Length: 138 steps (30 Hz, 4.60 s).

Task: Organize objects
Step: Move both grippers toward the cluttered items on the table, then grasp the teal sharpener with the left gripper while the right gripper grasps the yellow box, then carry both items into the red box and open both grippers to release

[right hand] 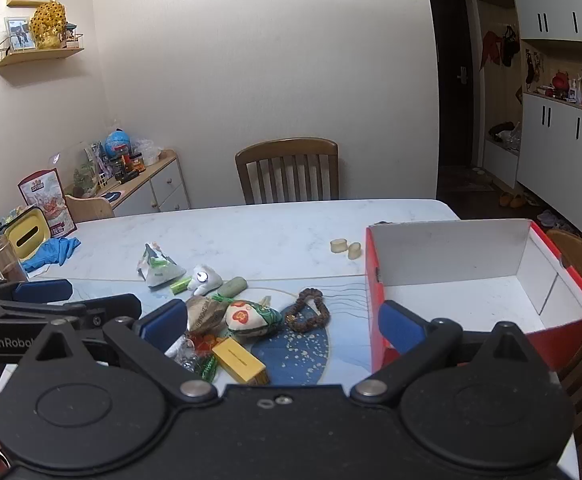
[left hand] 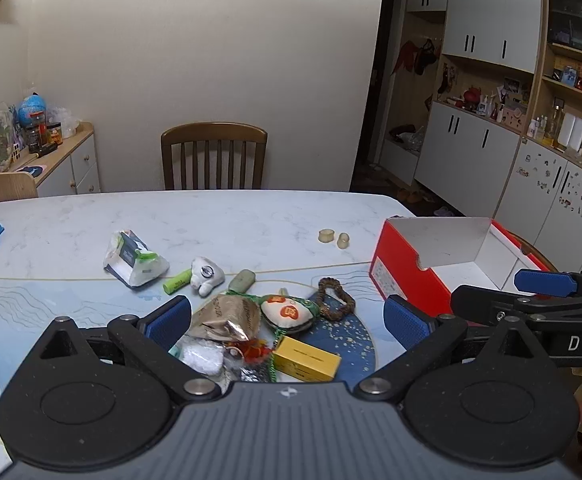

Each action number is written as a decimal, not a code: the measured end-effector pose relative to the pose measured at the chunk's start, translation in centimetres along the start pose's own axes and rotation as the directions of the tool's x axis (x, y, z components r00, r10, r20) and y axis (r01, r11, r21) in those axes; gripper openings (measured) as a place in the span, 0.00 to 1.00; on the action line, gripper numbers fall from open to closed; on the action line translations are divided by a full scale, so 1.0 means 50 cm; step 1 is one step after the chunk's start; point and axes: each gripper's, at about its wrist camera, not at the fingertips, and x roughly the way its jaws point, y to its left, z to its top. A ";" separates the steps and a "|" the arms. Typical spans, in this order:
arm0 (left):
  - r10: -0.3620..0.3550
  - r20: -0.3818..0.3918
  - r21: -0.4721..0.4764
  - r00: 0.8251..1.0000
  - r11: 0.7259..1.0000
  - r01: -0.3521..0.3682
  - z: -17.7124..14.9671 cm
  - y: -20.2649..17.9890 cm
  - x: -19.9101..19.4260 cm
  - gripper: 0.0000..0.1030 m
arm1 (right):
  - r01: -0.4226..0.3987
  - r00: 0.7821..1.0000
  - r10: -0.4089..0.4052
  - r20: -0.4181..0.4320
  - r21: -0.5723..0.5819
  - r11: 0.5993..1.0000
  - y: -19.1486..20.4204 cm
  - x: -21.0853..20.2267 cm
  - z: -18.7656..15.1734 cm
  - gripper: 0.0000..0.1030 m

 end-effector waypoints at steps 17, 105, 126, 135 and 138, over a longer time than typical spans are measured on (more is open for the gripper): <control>-0.029 -0.008 -0.012 1.000 1.000 0.028 0.013 0.073 0.035 1.00 | 0.011 1.000 -0.012 -0.018 -0.022 1.000 0.056 0.057 0.024 0.97; -0.048 -0.290 0.077 0.956 0.994 0.073 -0.114 0.307 0.325 0.37 | -0.031 0.894 -0.067 -0.444 -0.209 0.977 0.138 0.387 -0.090 0.27; -0.145 -0.218 0.058 0.965 0.985 0.161 0.019 0.191 0.204 0.37 | 0.027 0.934 -0.026 -0.356 -0.003 1.000 0.035 0.199 0.055 0.27; -0.168 -0.198 0.087 0.966 0.978 0.188 0.065 0.030 0.189 0.37 | 0.034 0.946 -0.033 -0.323 -0.002 0.999 -0.101 0.132 0.109 0.27; -0.193 -0.205 0.088 0.960 0.973 0.214 0.078 -0.037 0.202 0.37 | 0.041 0.948 -0.040 -0.315 -0.004 0.999 -0.153 0.123 0.115 0.27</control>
